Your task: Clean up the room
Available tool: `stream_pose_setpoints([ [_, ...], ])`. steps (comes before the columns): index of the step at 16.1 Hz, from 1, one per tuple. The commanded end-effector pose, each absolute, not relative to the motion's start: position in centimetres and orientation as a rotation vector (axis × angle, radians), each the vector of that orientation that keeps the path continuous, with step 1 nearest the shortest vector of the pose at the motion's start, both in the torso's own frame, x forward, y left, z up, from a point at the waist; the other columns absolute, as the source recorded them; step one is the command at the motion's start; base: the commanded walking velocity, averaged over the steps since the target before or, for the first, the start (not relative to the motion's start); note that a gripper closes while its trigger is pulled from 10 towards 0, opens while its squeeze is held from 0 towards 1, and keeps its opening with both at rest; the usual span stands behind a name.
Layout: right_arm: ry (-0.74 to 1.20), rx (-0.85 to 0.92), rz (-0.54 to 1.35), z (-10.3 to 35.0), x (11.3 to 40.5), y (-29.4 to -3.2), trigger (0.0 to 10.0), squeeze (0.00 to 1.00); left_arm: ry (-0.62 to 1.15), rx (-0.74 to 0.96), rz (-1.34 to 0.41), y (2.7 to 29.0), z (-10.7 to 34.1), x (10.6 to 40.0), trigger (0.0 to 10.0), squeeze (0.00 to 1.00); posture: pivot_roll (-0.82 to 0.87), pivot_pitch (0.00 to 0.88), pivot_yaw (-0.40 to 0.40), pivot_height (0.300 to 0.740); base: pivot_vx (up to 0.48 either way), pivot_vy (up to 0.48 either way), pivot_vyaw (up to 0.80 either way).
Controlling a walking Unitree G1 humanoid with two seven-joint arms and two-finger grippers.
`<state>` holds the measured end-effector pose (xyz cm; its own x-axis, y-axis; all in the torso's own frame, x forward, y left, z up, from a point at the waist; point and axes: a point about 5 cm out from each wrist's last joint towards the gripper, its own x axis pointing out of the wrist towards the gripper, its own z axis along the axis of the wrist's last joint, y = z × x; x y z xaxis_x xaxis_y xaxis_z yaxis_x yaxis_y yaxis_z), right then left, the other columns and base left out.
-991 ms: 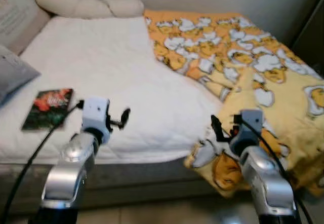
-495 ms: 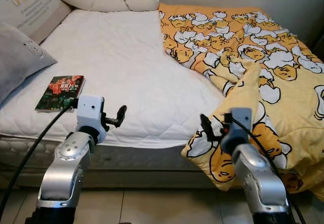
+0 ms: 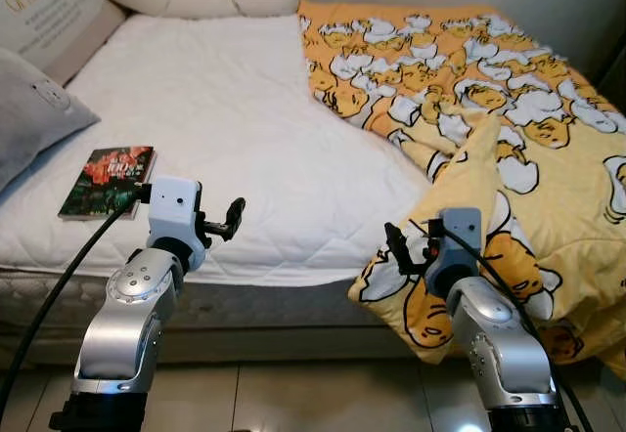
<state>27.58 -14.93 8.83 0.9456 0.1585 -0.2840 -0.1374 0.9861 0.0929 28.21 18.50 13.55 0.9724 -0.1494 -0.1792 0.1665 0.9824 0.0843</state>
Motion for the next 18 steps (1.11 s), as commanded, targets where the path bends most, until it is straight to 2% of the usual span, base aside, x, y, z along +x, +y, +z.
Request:
stream_pose_setpoints([
  [1, 0.291, 0.069, 0.152, 9.3, 27.8, -14.9, 10.0, 0.0, 0.175, 0.099, -0.165, 18.6, 13.6, 28.3, 10.0, 0.0, 0.04, 0.0, -0.015, 0.74, 0.0, 0.0, 0.0],
  [9, 0.252, 0.123, 0.091, 10.4, 28.7, -15.4, 10.0, 0.0, 0.174, 0.095, -0.165, 18.7, 13.8, 28.4, 10.0, 0.0, 0.05, 0.0, -0.016, 0.74, 0.262, 0.0, 0.0],
  [12, 0.2, 0.098, 0.088, 11.2, 29.0, -15.6, 10.0, 0.0, 0.171, 0.092, -0.164, 18.8, 13.9, 28.4, 10.0, 0.0, 0.04, 0.0, -0.009, 0.74, 0.301, 0.0, 0.0],
  [17, 0.23, 0.069, 0.067, 10.5, 28.9, -15.7, 10.0, 0.0, 0.178, 0.097, -0.16, 19.0, 13.8, 28.5, 10.0, 0.0, 0.03, 0.0, -0.003, 0.74, 0.308, 0.0, 0.0],
  [18, 0.218, 0.017, 0.056, 10.7, 29.0, -15.8, 10.0, 0.0, 0.174, 0.095, -0.163, 18.9, 13.9, 28.5, 10.0, 0.0, 0.04, 0.0, -0.006, 0.74, 0.311, 0.0, 0.0],
])
